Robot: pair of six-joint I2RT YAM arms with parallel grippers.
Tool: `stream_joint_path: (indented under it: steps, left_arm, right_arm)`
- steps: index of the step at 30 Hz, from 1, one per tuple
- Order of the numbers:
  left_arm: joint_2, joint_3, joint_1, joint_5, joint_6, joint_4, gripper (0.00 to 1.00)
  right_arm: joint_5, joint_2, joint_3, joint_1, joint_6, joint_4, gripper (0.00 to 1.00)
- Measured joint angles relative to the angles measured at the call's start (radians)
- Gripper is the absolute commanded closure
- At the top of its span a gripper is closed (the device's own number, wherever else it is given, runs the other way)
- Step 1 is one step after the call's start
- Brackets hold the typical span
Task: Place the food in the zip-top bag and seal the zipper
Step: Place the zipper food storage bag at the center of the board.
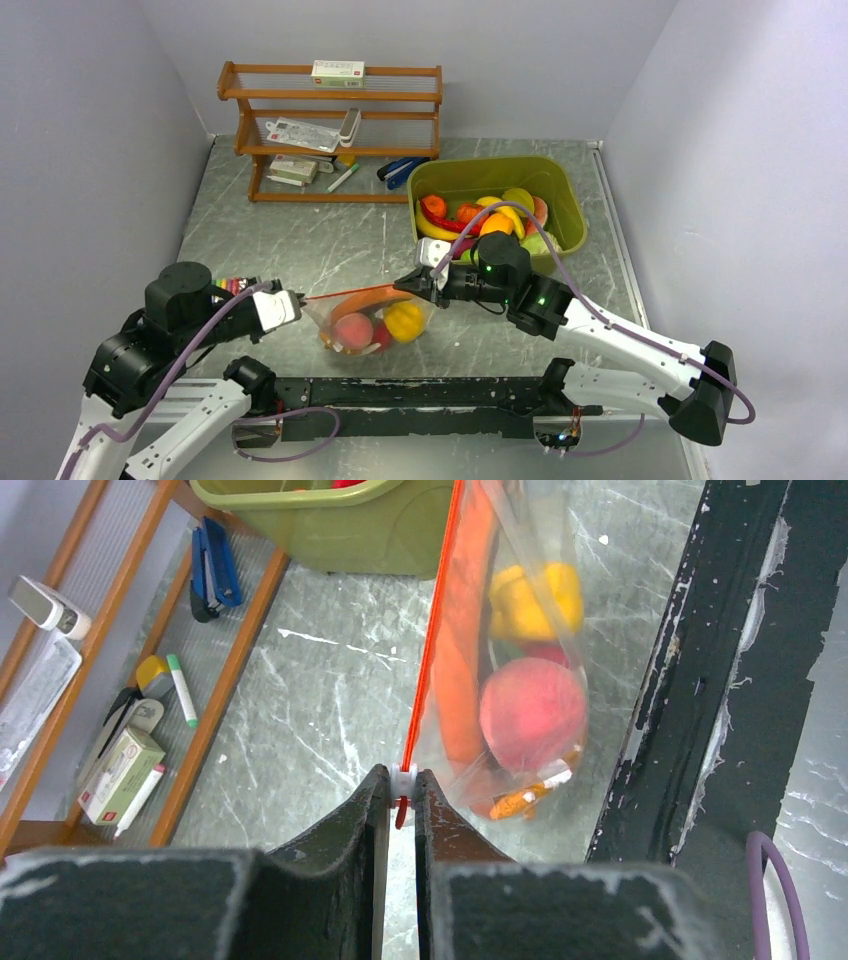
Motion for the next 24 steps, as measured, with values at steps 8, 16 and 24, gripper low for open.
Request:
stream_joint_path:
  steps: [8, 16, 24]
  left_arm:
    - [-0.051, 0.065, 0.0, -0.011, -0.009, -0.05, 0.93]
    - [-0.087, 0.055, 0.0, -0.067, -0.066, -0.029, 0.93]
    - [-0.107, -0.113, 0.0, -0.216, -0.139, 0.033, 0.93]
  right_arm:
    - [-0.082, -0.02, -0.006, 0.0, 0.012, 0.021, 1.0]
    - [-0.101, 0.034, -0.011, -0.022, 0.021, 0.082, 1.0]
    - [-0.177, 0.306, 0.054, -0.127, 0.029, 0.15, 1.0]
